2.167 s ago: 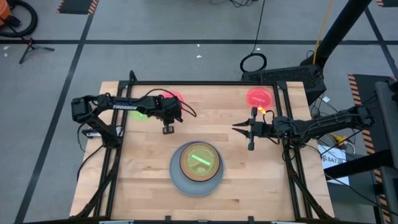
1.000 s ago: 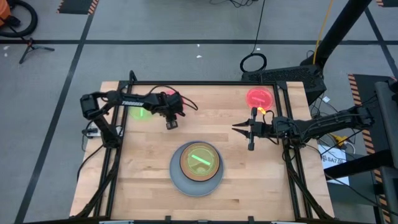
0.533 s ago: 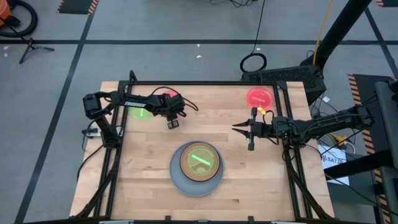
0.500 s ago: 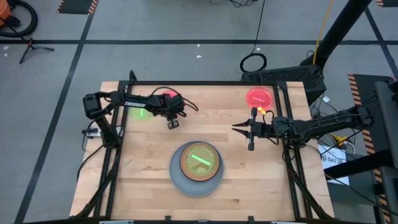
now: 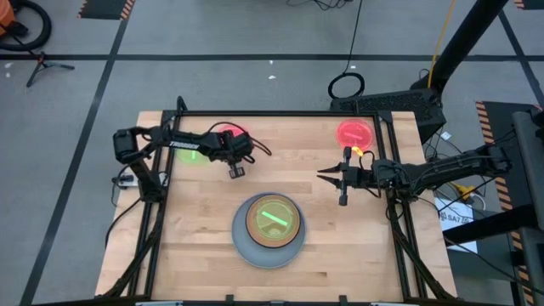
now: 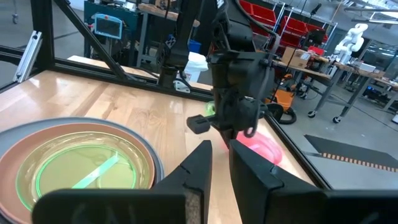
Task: Stack plastic plates
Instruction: Stack the left red transparent plate on top of the green transparent plate
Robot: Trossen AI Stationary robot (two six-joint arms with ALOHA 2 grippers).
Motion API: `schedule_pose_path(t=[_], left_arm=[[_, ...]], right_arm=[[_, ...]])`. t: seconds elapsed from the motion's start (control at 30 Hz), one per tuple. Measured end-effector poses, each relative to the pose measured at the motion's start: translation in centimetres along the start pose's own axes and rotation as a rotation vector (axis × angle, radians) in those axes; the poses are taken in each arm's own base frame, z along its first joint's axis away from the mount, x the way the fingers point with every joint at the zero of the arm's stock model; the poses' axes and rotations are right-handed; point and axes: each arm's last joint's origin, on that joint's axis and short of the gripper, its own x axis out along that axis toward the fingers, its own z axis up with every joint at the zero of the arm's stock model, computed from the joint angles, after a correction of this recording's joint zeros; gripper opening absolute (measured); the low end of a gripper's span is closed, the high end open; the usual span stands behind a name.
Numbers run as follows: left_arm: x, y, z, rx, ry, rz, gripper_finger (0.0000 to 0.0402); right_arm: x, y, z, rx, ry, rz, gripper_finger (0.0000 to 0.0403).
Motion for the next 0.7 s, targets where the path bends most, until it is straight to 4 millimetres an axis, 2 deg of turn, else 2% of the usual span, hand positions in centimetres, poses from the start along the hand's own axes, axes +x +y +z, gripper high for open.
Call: schedule_pose_path(t=[0.2,0.33,0.57,0.7], left_arm=[[-1.4,-1.8,-0.1,0.042,-0.001,0.032,0.0004],[-3.3,-2.8,-0.1,0.060,-0.032,0.044,0.0004],[-8.9,-4.8,0.9,0.130,-0.133,0.023,0.0004],[-12.9,-7.2,2.2,0.211,-0.223,-0.020,0.0003]], right_arm=[[0.0,0.0,0.0,0.000,0.000,0.000,0.0050],[0.0,0.0,0.0,-0.001,0.000,-0.001,0.0050],[0.0,0.0,0.0,-0.003,0.000,-0.001,0.0050],[0.0,0.0,0.0,-0.003,0.000,-0.001,0.0050]])
